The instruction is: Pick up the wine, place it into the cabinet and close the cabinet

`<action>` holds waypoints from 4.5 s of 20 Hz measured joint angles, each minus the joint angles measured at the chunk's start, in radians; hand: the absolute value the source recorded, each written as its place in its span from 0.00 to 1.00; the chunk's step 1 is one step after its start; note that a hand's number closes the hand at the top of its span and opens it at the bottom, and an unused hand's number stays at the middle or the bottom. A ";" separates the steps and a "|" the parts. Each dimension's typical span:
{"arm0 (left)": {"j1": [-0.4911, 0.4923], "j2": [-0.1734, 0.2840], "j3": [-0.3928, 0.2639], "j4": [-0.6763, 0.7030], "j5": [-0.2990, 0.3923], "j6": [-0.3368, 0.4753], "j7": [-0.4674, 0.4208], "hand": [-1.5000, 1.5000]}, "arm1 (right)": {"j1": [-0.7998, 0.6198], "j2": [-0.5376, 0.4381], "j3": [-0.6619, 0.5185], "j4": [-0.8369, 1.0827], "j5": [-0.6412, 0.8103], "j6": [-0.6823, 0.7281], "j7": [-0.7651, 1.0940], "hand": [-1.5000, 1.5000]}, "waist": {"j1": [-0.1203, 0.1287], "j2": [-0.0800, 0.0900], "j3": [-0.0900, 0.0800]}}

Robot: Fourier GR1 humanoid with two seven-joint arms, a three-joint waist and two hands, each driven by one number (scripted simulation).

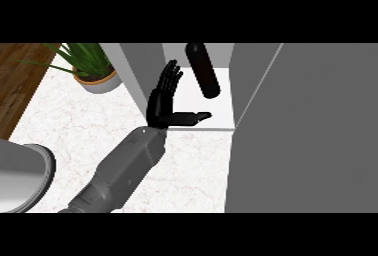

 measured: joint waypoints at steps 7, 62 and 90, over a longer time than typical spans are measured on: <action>0.212 0.117 -0.112 -0.409 -0.065 0.059 0.138 0.00 | 0.004 -0.001 -0.001 -0.006 0.001 0.000 0.003 0.00 | 0.020 -0.009 0.005; 1.438 0.766 0.599 -1.592 0.145 -0.298 0.307 0.00 | -0.613 0.020 0.766 0.184 0.270 -0.418 0.409 1.00 | 0.023 0.000 0.003; 1.276 0.643 0.518 -1.617 0.046 -0.259 0.529 0.00 | -1.081 0.019 0.372 0.979 0.123 -0.260 -0.034 1.00 | 0.013 -0.019 -0.011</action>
